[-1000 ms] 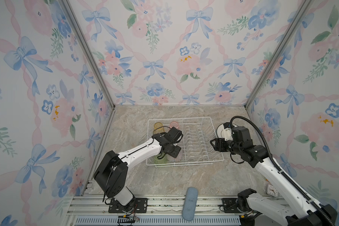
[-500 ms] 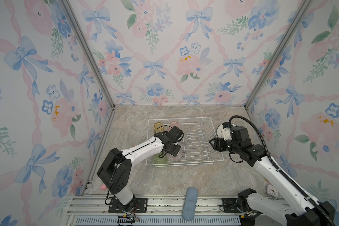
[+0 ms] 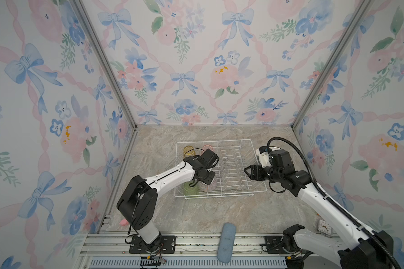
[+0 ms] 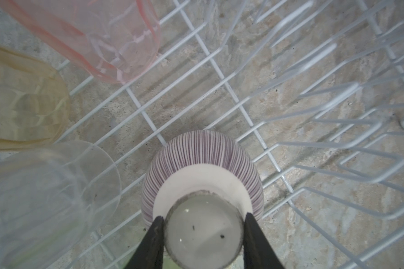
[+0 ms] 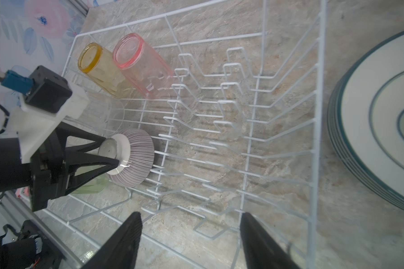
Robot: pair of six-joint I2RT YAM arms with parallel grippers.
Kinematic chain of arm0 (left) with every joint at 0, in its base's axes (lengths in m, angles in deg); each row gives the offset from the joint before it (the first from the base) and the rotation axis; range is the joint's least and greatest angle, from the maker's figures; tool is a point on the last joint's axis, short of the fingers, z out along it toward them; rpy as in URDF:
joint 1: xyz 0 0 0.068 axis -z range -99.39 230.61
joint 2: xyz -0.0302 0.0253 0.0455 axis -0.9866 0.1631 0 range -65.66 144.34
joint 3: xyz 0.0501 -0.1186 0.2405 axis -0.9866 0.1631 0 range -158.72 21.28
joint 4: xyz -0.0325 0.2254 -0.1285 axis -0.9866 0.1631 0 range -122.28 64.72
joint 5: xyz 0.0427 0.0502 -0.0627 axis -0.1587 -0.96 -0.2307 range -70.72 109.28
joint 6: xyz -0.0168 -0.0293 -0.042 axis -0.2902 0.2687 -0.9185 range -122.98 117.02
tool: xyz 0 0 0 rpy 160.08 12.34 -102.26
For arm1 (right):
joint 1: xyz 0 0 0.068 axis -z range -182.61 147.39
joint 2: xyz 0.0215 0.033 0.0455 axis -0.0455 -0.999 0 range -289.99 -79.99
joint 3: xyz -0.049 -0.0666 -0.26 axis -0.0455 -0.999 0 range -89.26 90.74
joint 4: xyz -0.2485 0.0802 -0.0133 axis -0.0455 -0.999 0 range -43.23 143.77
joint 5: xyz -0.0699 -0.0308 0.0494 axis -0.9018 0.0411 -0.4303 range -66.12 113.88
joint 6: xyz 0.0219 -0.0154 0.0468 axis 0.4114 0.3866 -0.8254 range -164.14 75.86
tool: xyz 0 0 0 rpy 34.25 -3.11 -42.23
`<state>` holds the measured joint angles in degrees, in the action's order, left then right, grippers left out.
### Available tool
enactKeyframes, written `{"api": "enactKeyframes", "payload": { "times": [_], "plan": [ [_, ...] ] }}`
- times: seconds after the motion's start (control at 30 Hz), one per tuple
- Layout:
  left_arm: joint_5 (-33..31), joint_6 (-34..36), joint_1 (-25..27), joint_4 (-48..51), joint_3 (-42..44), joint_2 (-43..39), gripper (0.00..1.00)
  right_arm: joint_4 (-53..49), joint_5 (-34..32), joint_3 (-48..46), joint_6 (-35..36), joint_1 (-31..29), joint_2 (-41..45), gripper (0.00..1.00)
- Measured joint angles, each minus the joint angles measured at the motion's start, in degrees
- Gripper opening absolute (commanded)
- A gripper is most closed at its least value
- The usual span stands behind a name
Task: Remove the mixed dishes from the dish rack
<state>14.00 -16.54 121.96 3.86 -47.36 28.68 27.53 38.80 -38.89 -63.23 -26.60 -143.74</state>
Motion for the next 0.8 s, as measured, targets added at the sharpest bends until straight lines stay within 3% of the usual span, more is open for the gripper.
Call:
{"api": "enactKeyframes", "payload": {
  "times": [0.37,0.8],
  "plan": [
    [1.7,0.0,-1.7,1.4,-0.2,-0.8,0.22,8.5,10.2,0.0,-3.5,-8.8,-9.7,0.69],
    [2.8,0.0,-2.9,1.3,-0.5,-3.7,0.23,13.3,13.0,0.1,-6.1,-11.7,-14.4,0.69]
  ]
}}
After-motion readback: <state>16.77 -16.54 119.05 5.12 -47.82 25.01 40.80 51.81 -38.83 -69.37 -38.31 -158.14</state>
